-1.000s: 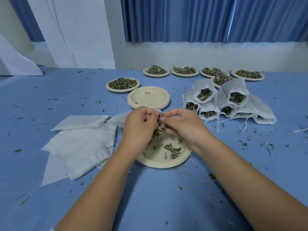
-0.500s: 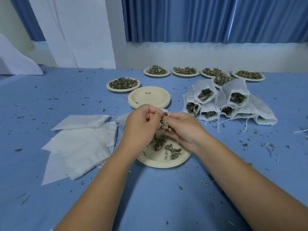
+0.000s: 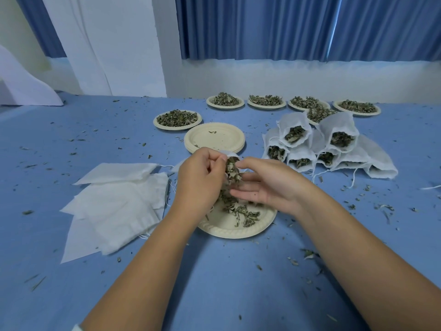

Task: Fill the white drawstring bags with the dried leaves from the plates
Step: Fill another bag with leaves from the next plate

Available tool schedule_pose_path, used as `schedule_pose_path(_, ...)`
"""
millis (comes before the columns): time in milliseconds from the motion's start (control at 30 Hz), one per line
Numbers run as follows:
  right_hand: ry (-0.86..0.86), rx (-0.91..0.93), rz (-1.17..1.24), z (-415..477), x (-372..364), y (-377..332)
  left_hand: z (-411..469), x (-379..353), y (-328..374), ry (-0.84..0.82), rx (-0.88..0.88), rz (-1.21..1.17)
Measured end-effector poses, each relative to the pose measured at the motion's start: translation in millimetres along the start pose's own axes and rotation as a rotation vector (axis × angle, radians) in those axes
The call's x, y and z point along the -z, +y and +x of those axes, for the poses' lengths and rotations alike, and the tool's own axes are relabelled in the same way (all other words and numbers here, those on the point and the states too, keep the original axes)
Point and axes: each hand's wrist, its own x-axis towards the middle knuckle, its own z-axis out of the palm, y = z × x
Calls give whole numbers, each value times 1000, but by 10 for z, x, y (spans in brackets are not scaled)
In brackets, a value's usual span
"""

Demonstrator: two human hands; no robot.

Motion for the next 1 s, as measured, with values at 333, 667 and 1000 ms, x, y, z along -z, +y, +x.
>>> schedule_pose_path(333, 227, 258, -189, 39, -34, 120, -42, -20, 16, -99, -15, 24)
schedule_pose_path(667, 197, 335, -308, 72, -14, 139, -2, 44, 70, -71, 75, -129)
schedule_pose_path(1000, -23, 137, -55, 172, 28, 175, 3, 127, 129, -202, 147, -257)
